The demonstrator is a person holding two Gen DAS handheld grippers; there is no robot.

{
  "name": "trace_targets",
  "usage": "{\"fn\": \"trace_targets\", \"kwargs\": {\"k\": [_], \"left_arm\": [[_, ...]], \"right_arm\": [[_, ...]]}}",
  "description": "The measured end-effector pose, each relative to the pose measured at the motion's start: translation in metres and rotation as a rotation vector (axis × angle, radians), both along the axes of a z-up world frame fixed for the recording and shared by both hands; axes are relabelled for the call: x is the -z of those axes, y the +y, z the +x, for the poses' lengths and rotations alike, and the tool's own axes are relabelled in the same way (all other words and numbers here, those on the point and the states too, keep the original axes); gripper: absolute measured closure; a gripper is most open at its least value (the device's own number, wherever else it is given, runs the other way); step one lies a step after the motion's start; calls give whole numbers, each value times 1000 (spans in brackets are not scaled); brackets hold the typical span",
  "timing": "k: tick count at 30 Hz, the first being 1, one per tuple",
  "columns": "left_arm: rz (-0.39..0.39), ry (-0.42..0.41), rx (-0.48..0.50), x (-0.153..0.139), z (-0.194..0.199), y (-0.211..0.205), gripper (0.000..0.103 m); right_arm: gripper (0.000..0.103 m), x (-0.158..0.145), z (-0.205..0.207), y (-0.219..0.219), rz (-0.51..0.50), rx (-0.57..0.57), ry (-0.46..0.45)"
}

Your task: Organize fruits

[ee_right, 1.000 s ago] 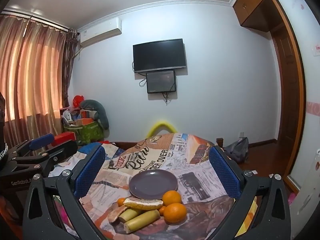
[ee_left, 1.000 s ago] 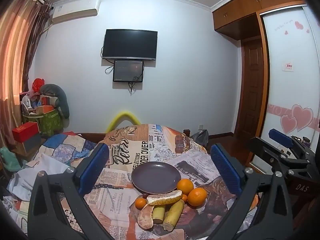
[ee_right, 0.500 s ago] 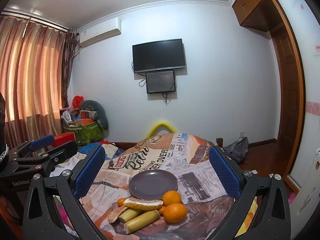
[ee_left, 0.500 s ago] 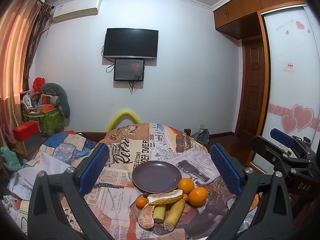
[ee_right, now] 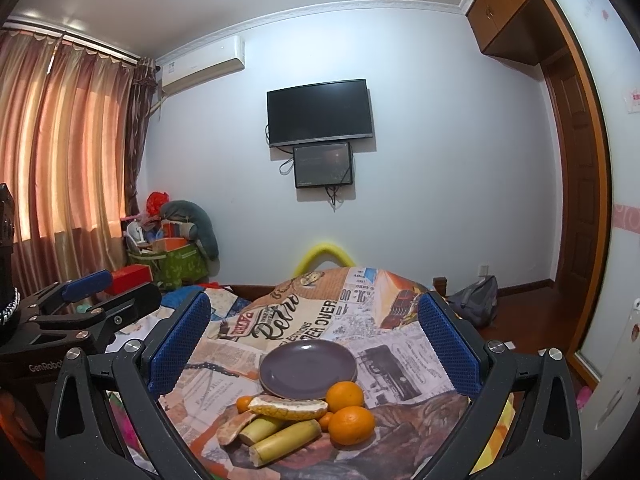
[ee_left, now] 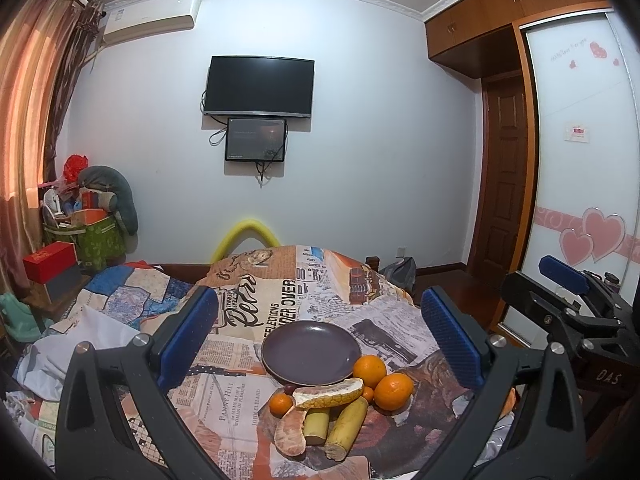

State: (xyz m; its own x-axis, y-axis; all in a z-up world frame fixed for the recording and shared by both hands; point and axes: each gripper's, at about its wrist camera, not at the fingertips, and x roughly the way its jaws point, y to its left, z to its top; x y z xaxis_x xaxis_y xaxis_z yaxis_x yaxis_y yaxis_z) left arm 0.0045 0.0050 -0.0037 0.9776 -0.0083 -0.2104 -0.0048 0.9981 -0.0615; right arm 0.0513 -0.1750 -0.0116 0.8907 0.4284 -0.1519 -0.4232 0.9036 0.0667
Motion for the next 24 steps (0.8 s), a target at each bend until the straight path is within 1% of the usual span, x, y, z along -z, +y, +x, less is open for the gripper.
{"fn": "trace_targets", "kwargs": {"k": [24], "left_arm": [[-5, -7, 6, -3, -2, 1, 0]], "right_arm": [[0, 1, -1, 0, 3, 0, -3]]}}
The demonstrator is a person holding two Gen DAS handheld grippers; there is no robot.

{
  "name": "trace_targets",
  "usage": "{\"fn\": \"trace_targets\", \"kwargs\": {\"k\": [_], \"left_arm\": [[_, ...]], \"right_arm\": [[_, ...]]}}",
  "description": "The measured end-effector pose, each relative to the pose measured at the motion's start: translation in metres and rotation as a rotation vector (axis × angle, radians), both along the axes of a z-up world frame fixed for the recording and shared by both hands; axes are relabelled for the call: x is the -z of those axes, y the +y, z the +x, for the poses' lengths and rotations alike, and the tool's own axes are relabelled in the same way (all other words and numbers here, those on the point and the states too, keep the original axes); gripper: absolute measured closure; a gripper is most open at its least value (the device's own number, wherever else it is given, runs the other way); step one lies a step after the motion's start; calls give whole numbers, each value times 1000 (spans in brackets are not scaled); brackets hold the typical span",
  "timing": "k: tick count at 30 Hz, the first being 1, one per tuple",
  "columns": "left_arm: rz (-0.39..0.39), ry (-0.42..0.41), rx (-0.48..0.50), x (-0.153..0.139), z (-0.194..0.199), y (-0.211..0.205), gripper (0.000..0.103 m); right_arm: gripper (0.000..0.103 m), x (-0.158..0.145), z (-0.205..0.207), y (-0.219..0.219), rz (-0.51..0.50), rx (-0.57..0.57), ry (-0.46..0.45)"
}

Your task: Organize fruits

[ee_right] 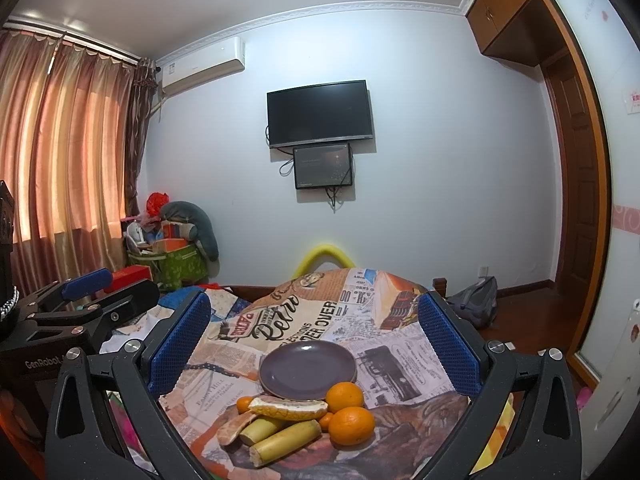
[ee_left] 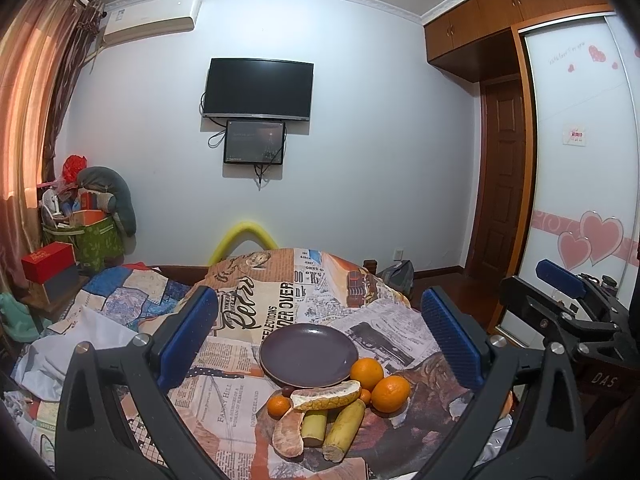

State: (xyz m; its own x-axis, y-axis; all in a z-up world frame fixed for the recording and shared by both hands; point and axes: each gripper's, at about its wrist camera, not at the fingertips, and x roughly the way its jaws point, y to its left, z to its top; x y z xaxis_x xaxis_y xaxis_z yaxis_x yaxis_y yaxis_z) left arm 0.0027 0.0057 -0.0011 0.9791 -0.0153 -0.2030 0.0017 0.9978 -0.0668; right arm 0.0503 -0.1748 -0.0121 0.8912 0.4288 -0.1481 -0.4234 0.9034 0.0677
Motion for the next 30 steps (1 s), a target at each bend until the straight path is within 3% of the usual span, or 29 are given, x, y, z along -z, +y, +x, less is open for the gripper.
{"fn": "trace_targets", "kwargs": {"k": [15, 21, 28, 30], "left_arm": [[7, 18, 0, 4, 8, 1, 0], [9, 89, -2, 18, 33, 5, 0], [-3, 231, 3, 55, 84, 17, 0], [1, 276, -1, 68, 99, 19, 5]], "right_arm": [[0, 8, 9, 1, -12, 7, 19], [0, 28, 31, -1, -43, 35, 83], [0, 63, 64, -5, -110, 71, 193], [0, 73, 74, -7, -123, 69, 235]]}}
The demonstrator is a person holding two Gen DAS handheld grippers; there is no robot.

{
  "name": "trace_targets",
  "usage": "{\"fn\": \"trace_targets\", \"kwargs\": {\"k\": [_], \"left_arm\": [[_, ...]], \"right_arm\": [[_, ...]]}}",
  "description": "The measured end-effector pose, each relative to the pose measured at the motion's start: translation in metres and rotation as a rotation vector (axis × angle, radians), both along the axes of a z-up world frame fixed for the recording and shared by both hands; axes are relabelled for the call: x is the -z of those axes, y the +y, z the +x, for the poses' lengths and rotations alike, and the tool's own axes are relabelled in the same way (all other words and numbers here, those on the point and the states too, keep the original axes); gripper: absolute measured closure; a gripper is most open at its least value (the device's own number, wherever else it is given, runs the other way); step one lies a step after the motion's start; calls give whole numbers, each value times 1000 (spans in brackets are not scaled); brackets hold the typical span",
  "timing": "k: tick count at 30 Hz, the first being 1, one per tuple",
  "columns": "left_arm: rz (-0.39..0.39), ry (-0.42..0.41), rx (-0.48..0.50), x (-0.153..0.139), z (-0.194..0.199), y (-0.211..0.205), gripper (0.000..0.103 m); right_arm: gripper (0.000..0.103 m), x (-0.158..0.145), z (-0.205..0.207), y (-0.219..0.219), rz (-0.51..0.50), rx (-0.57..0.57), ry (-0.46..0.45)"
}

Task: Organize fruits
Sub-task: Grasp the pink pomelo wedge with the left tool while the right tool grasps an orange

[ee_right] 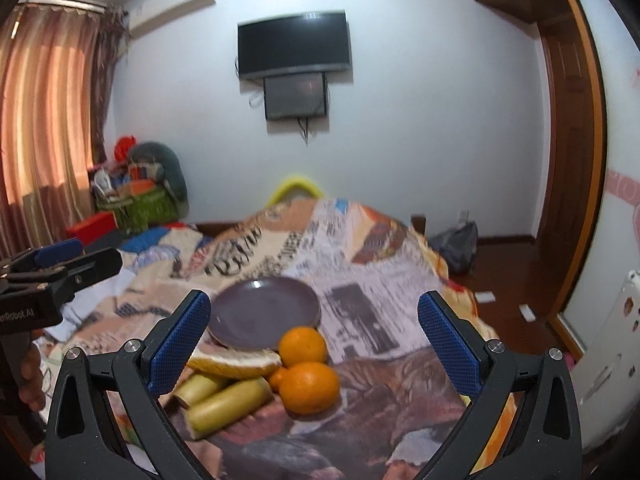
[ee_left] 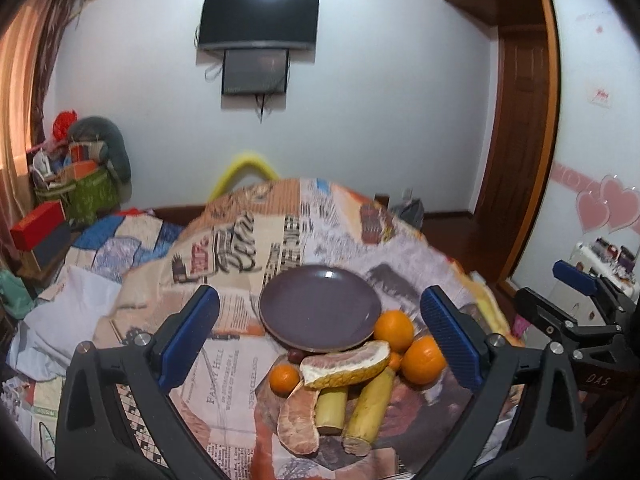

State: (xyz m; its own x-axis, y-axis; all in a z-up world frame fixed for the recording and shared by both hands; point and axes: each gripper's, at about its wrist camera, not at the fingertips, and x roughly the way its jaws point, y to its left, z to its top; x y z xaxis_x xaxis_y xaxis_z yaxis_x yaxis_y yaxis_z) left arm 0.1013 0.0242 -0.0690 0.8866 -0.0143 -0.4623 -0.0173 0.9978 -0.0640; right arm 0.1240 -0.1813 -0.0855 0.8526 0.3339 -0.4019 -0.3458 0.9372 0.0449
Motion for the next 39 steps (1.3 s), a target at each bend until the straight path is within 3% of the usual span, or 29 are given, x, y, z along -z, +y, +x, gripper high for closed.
{"fn": "trace_targets", "kwargs": {"k": [3, 16, 25, 29, 34, 39], "left_arm": [[-2, 68, 13, 19, 18, 1, 14], [-32, 303, 111, 95, 80, -11, 15], [-51, 412, 170, 127, 107, -21, 15], [-65, 434, 164, 137, 113, -20, 5], [-114, 453, 170, 143, 119, -16, 4], [-65, 468, 197, 148, 120, -26, 4]], "right_arm": [[0, 14, 13, -1, -14, -3, 54], [0, 71, 50, -10, 0, -38, 336], [0, 89, 63, -2, -7, -60, 397], [0, 95, 67, 3, -20, -78, 409], [11, 101, 72, 2, 7, -110, 439], [26, 104, 74, 4, 30, -156, 460]]}}
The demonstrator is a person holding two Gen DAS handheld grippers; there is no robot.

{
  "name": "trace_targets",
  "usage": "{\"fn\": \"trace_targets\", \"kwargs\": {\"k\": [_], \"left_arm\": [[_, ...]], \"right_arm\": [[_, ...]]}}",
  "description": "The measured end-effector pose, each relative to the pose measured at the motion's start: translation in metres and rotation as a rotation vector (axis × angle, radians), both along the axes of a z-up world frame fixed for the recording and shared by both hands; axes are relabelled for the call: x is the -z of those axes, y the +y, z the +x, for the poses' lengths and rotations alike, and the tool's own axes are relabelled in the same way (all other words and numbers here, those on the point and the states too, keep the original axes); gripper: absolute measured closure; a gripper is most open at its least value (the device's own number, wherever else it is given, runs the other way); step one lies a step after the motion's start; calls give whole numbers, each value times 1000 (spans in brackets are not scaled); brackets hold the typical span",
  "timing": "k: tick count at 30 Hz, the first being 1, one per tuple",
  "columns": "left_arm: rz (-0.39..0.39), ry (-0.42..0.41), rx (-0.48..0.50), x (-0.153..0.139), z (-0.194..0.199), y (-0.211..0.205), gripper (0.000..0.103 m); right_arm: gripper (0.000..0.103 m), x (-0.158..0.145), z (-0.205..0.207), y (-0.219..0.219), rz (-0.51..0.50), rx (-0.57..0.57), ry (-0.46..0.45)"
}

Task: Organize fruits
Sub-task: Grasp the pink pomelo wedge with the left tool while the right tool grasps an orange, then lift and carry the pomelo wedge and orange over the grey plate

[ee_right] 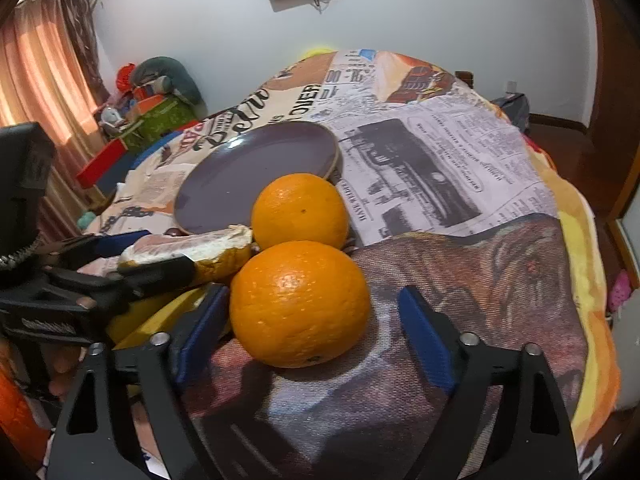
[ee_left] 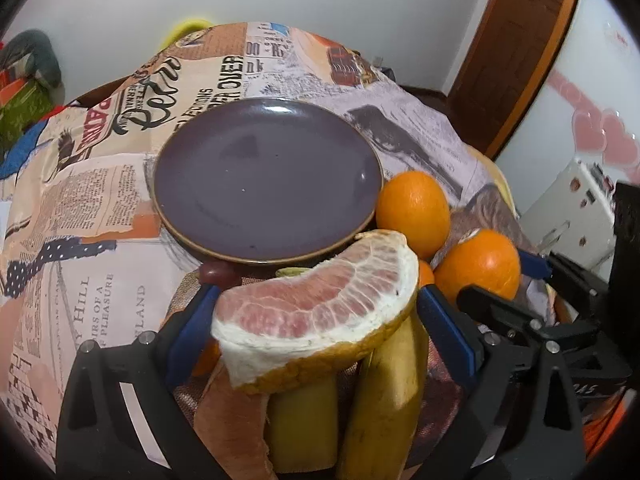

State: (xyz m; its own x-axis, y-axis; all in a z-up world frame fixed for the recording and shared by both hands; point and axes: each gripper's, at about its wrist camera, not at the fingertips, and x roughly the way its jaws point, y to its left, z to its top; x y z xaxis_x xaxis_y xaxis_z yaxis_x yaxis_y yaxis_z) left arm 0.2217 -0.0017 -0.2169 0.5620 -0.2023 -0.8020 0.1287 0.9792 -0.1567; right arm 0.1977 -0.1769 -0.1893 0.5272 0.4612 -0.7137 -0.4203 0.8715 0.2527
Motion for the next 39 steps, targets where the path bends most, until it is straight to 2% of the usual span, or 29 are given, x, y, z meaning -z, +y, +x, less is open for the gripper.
{"fn": "trace_targets", "kwargs": {"k": [4, 16, 24, 39], "left_arm": [[39, -12, 8, 2, 1, -6, 4], [25, -35, -8, -1, -5, -2, 8], [31, -120, -32, -31, -23, 6, 8], [35, -305, -144, -96, -24, 41, 8]], "right_arm": [[35, 1, 0, 0, 36, -25, 23], [37, -2, -3, 2, 19, -32, 19], [37, -10, -5, 2, 5, -13, 6], [37, -72, 9, 18, 25, -18, -202]]}}
